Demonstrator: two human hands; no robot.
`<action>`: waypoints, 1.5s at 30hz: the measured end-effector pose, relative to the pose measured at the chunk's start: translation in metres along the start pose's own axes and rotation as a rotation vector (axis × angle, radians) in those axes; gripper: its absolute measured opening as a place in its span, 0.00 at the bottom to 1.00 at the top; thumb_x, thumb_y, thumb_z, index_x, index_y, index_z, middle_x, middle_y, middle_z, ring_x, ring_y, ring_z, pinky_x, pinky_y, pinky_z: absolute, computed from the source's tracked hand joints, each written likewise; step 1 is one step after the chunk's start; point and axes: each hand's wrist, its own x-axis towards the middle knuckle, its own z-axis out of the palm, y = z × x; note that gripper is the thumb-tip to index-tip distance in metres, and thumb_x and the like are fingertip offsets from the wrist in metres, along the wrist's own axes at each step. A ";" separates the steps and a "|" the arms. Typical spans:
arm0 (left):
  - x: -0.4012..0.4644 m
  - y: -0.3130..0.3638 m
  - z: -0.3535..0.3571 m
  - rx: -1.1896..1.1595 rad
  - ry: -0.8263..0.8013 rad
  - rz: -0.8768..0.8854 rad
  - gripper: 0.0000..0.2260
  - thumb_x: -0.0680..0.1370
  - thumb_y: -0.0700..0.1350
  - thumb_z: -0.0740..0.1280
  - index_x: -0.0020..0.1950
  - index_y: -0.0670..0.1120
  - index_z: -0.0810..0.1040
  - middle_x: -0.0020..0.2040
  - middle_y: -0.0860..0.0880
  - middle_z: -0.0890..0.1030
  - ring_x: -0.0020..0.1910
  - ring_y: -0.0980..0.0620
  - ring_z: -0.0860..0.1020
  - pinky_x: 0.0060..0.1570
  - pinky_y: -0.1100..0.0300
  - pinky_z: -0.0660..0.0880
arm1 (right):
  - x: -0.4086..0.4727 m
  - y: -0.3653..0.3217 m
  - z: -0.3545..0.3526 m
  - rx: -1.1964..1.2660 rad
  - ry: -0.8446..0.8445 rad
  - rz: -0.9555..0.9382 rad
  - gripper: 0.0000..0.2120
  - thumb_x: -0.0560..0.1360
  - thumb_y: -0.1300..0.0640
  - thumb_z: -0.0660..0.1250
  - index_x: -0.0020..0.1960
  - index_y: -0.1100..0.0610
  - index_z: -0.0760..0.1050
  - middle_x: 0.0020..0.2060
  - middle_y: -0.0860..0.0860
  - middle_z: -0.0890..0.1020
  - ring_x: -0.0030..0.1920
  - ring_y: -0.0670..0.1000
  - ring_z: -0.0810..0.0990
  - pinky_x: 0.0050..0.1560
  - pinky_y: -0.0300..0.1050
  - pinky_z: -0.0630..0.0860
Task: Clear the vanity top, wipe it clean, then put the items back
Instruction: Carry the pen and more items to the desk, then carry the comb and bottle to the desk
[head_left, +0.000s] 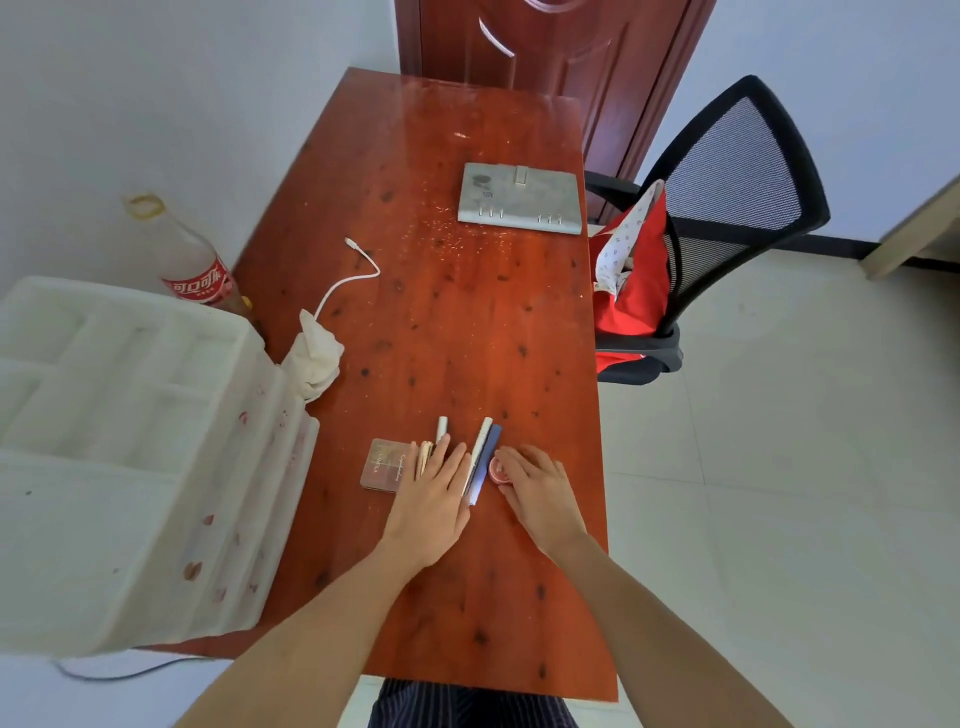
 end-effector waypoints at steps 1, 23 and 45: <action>-0.004 -0.004 0.002 -0.005 0.001 -0.017 0.24 0.70 0.51 0.71 0.63 0.42 0.76 0.64 0.44 0.76 0.66 0.43 0.71 0.60 0.39 0.69 | 0.002 -0.003 0.002 -0.009 -0.010 -0.009 0.19 0.66 0.59 0.77 0.56 0.57 0.80 0.52 0.52 0.83 0.54 0.57 0.81 0.50 0.52 0.78; -0.009 -0.016 -0.020 0.083 0.184 -0.091 0.28 0.68 0.52 0.73 0.65 0.42 0.75 0.63 0.42 0.77 0.63 0.42 0.74 0.60 0.37 0.68 | 0.019 -0.027 -0.027 -0.232 -0.086 -0.010 0.25 0.76 0.44 0.55 0.69 0.52 0.70 0.68 0.55 0.72 0.69 0.63 0.67 0.66 0.63 0.64; -0.211 0.015 -0.283 0.369 0.545 -0.888 0.29 0.74 0.57 0.53 0.71 0.43 0.65 0.68 0.43 0.72 0.67 0.42 0.71 0.64 0.39 0.57 | 0.046 -0.189 -0.276 -0.021 0.381 -0.729 0.29 0.70 0.45 0.54 0.67 0.56 0.70 0.67 0.63 0.71 0.65 0.71 0.68 0.65 0.64 0.59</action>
